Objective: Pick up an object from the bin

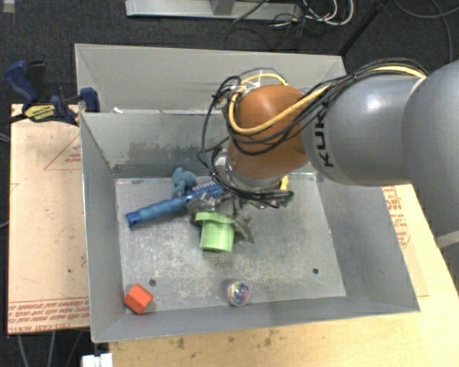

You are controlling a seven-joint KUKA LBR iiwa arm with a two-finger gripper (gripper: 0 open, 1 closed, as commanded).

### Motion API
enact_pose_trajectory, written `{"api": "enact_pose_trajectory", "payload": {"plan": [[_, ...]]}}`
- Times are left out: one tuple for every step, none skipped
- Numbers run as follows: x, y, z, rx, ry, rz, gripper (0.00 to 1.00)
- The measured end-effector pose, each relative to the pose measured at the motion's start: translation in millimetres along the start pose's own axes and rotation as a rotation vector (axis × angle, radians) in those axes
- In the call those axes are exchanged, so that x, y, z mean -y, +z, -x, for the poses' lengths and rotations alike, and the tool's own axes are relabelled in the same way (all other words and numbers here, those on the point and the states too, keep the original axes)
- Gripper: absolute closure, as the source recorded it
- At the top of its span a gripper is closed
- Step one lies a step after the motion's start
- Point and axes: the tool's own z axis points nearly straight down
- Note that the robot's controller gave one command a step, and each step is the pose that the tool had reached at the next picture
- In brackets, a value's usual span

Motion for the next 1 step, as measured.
{"api": "enact_pose_trajectory", "payload": {"plan": [[-71.7,-154.9,3.3,0.000,-0.031,-0.001,1.00]]}}
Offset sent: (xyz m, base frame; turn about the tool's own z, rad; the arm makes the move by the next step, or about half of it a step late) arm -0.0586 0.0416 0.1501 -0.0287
